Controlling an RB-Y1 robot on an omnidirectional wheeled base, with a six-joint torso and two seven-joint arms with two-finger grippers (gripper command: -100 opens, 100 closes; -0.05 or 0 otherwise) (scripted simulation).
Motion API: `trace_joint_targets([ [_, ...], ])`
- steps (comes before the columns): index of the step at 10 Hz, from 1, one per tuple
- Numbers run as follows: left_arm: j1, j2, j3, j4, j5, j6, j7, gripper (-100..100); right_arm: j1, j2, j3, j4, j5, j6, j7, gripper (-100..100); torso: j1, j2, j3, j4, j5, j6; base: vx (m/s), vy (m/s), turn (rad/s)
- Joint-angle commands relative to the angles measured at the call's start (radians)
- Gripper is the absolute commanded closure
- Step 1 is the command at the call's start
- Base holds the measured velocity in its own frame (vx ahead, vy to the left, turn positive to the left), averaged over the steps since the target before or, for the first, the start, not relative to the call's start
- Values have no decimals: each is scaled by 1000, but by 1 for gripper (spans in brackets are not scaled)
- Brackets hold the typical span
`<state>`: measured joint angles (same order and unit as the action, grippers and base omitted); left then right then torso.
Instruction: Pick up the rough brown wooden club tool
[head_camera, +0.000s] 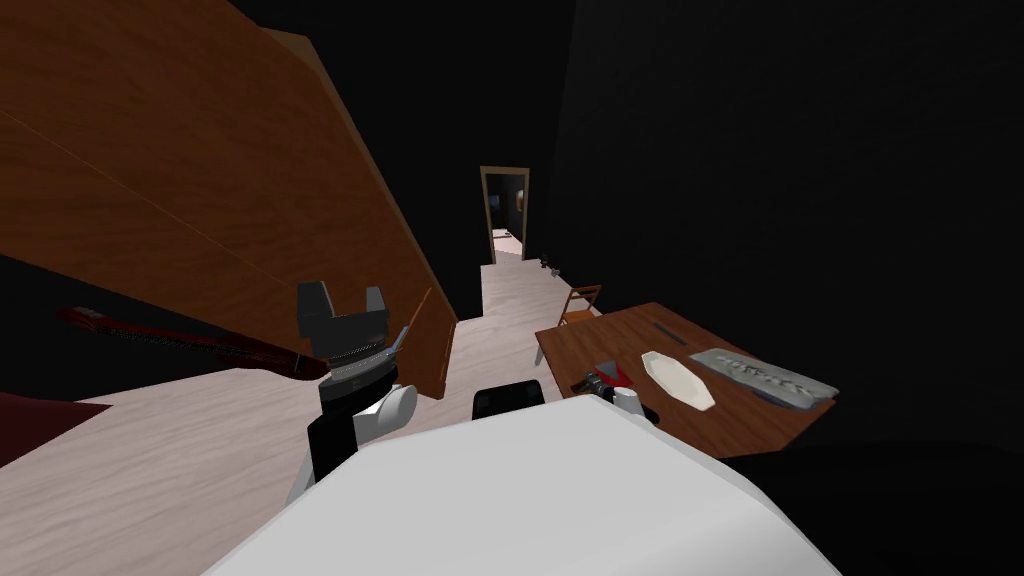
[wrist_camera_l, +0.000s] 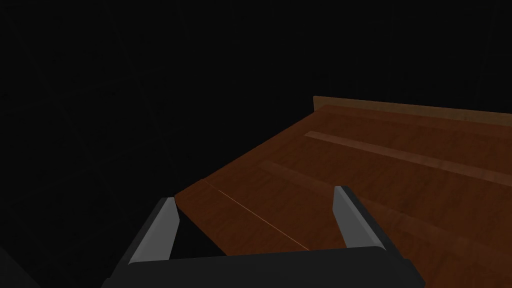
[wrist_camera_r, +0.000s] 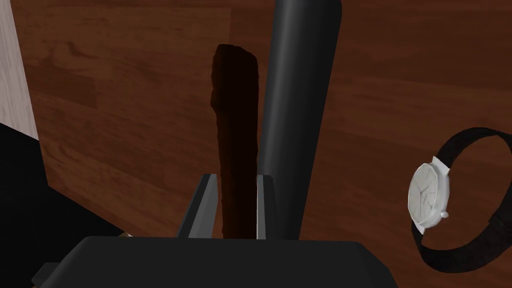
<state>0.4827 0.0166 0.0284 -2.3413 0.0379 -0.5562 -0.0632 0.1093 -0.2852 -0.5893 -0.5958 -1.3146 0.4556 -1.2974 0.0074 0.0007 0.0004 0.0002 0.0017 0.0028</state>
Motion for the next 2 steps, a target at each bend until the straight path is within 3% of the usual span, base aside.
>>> trace_joint_targets([
  [1,0,0,0,0,0,0,0,0,0,0,0,0,0,0,0,100,0,0,0,0,0,0,-2,34,-6],
  [2,0,0,0,0,0,0,0,0,1,0,1,-2,1,2,-5,0,-4,0,0,0,-1,0,-1,9,0],
])
